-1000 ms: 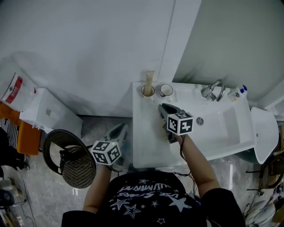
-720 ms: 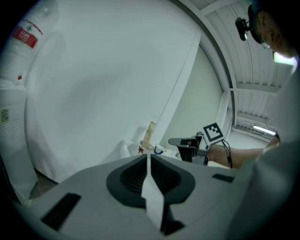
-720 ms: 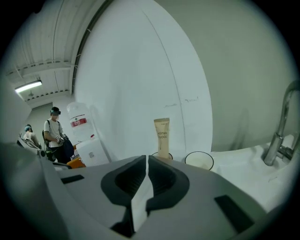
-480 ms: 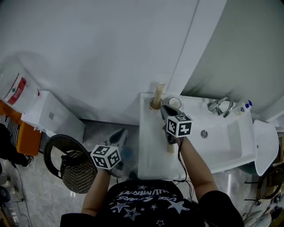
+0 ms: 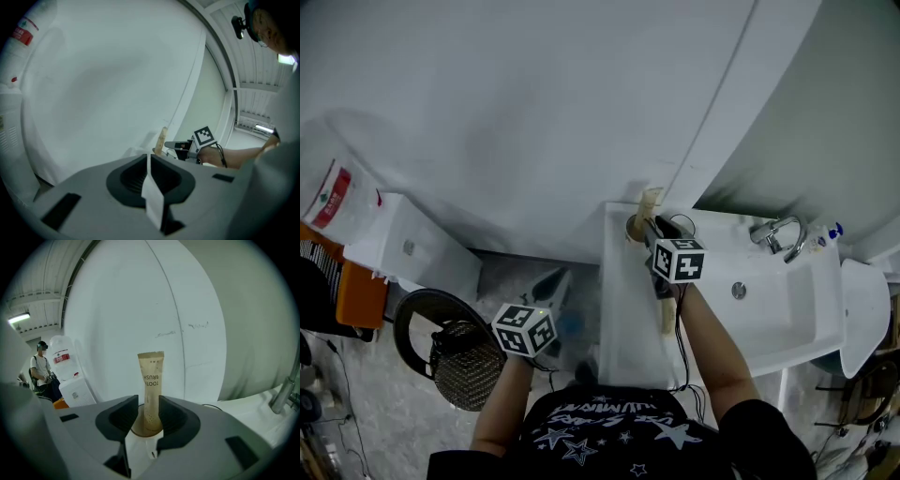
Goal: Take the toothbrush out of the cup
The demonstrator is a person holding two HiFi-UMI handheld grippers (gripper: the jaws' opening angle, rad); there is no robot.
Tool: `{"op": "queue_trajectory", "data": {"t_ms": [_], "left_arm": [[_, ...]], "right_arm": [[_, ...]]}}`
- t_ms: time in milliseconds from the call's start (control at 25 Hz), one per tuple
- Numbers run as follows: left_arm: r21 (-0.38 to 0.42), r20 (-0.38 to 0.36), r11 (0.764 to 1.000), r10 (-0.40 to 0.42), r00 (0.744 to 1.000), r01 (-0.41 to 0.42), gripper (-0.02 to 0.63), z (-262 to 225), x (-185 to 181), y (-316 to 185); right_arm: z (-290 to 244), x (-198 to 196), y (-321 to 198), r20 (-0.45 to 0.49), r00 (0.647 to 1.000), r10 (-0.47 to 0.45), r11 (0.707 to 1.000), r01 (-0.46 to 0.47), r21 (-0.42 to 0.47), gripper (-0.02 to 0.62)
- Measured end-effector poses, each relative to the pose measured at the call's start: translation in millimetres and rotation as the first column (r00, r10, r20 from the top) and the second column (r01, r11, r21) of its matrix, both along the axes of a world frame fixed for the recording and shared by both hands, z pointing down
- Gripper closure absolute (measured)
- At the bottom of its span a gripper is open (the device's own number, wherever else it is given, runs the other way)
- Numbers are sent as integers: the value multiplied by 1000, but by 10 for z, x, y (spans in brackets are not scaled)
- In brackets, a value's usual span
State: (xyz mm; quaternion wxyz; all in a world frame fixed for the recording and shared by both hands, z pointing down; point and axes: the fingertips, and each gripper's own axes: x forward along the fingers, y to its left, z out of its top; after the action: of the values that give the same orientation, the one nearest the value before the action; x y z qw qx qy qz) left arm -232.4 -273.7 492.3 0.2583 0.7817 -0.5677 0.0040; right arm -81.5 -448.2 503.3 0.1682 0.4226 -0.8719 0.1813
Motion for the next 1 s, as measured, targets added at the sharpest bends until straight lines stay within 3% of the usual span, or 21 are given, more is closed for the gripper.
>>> {"op": "queue_trajectory", "data": {"t_ms": [480,640,1000], "left_arm": [[-22,-8,1000,-5,1000,5,572,84,-12,-82],[-33,-9,999,-13,1000,13,572,124,-32,-61],[-40,-9,999,-20,1000,19,572,147,-32,-7]], "right_arm": [[205,-54,-164,-38,999,27,1000,-27,-10,466],[214,-68,-191,-80,996,25,1000,-24,9,512],[215,-83,-154,-65,998,7,1000,-8,-9,556]]}}
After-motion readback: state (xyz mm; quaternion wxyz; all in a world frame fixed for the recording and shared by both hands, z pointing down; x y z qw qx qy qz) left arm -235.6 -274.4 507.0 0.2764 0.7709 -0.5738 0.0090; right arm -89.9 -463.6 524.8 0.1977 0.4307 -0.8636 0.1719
